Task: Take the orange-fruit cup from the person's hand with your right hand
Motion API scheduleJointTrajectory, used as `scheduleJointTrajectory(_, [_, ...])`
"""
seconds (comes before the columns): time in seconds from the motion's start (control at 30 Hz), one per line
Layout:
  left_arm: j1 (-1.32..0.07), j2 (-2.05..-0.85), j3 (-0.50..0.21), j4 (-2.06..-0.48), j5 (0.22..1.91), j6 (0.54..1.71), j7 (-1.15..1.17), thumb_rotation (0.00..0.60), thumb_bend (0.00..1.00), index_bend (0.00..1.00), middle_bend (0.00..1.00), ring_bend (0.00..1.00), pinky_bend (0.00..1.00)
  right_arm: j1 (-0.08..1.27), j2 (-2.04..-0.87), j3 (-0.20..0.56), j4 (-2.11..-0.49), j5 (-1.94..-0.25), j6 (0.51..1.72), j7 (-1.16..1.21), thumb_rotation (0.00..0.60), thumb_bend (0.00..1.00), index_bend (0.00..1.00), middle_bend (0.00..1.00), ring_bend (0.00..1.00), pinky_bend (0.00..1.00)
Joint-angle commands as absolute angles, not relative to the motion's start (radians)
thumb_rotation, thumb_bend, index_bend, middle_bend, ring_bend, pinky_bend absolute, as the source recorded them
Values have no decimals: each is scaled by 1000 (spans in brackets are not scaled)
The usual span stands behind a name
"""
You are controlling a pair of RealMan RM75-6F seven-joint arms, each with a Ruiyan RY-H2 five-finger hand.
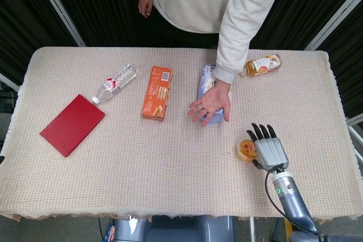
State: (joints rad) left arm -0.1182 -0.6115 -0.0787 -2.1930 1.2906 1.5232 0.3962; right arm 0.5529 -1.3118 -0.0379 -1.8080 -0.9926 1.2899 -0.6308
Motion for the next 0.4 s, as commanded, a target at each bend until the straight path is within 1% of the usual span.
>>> scheduleJointTrajectory(0.03, [-114,-617,-81,-2186,1302,1534,384,600,153,12,0,0,0,498,-1262,-74,-1802,-1091,1364,-607,600,167,107,0,0,0])
scheduleJointTrajectory(0.13, [-112,-620,-82,-2179,1307,1538,377,600,153,8,0,0,0,457,-1228,-102,-1795,-1166,1419,-571,600,166,98,0,0,0])
scheduleJointTrajectory(0.2, [-111,-620,-82,-2175,1307,1539,377,600,152,4,0,0,0,436,-1215,-117,-1786,-1210,1450,-545,600,164,70,0,0,0])
scheduleJointTrajectory(0.23, [-111,-621,-82,-2172,1307,1539,374,600,153,2,0,0,0,408,-1205,-138,-1763,-1276,1492,-511,600,163,61,0,0,0])
scheduleJointTrajectory(0.3, [-109,-618,-81,-2169,1309,1537,369,600,153,1,0,0,0,378,-1202,-158,-1718,-1350,1533,-471,600,161,42,0,0,0])
scheduleJointTrajectory(0.4, [-106,-613,-82,-2168,1314,1542,354,600,152,0,0,0,0,353,-1207,-156,-1676,-1418,1571,-422,600,162,31,0,0,0])
